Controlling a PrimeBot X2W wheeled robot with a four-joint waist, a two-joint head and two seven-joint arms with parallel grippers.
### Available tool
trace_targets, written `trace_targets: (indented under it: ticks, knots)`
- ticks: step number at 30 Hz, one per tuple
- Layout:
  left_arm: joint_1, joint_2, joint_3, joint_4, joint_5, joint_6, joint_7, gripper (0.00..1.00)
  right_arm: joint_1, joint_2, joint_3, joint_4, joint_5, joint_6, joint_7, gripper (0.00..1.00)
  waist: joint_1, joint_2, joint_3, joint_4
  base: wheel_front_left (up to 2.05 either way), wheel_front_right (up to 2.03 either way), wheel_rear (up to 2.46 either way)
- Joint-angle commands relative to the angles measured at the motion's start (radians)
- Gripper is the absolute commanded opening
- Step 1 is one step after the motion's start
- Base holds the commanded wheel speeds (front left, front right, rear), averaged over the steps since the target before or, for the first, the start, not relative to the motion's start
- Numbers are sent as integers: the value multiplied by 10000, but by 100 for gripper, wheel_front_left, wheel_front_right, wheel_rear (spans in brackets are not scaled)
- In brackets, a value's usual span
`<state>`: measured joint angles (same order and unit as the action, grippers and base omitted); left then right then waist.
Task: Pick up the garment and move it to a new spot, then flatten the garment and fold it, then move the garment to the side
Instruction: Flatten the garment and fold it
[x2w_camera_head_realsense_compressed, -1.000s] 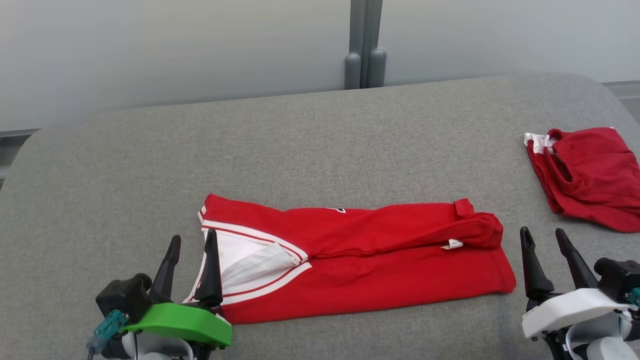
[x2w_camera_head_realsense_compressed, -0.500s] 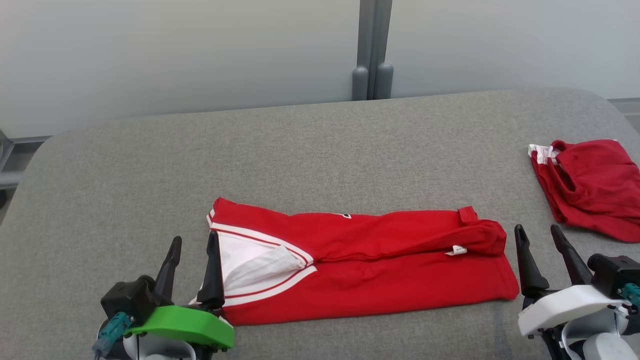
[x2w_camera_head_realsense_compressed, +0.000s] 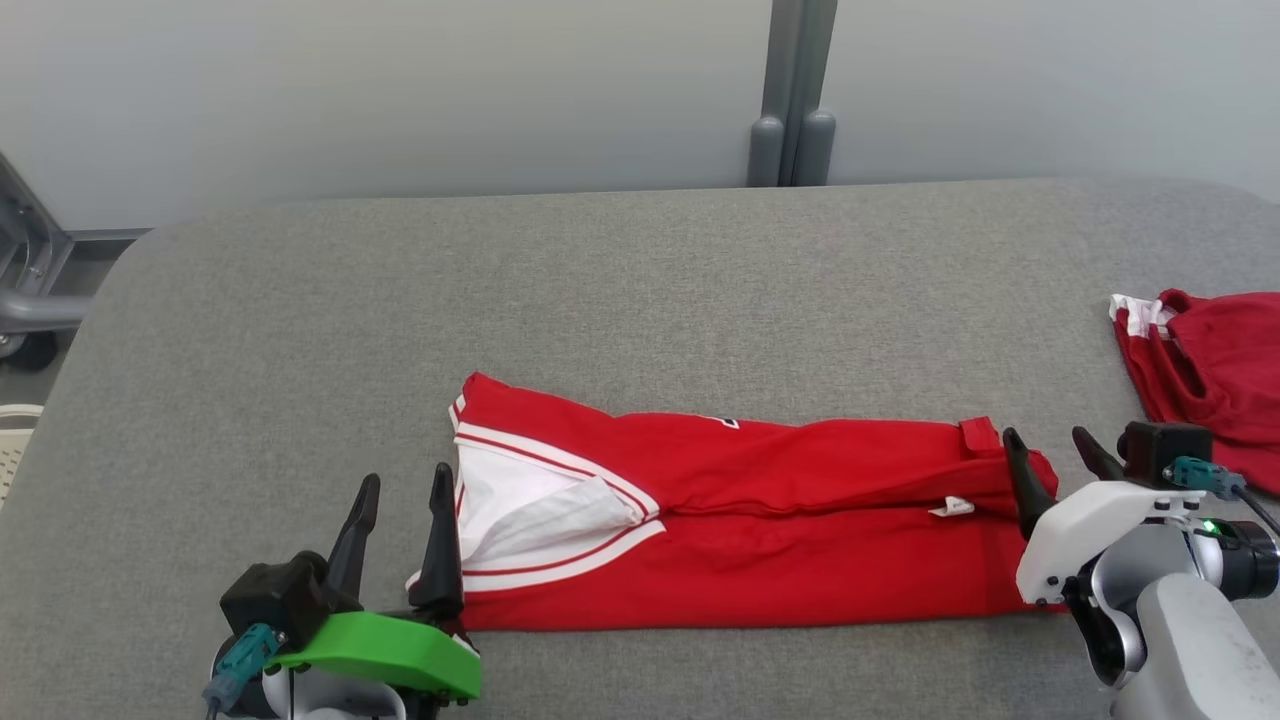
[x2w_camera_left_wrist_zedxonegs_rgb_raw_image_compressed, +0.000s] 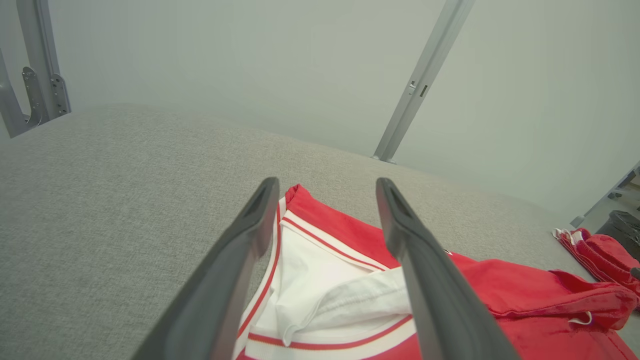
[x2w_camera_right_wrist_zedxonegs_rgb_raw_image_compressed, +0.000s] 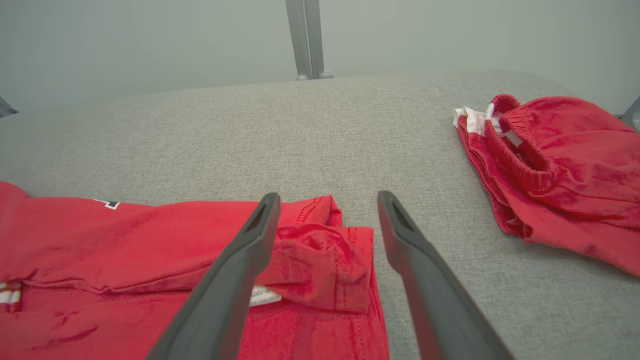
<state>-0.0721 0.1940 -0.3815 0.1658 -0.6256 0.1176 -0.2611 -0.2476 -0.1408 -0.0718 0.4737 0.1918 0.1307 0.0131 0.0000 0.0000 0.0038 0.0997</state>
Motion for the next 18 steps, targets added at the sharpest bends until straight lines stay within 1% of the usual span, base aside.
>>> trace_targets:
  ticks: [1, 8, 14, 18]
  knots:
    - [-149, -44, 54, 14, 37, -32, -38, 100, -220, -89, -9, 214, -128, 1, 90, 100, 0, 0, 125, 190, 0, 0, 0]
    - [-237, -174, 174, 119, 124, -123, -43, 100, -1032, -197, -99, 1766, -573, 1, 418, 100, 0, 0, 273, 447, 0, 0, 0]
    - [-191, -296, 337, 140, 224, -192, -44, 100, -967, -267, -167, 2428, -403, 1, 324, 100, 0, 0, 347, 412, 0, 0, 0]
    - [-173, -350, 422, 135, 300, -251, -45, 100, -742, -262, -237, 2608, -176, 1, 173, 100, 0, 0, 395, 310, 0, 0, 0]
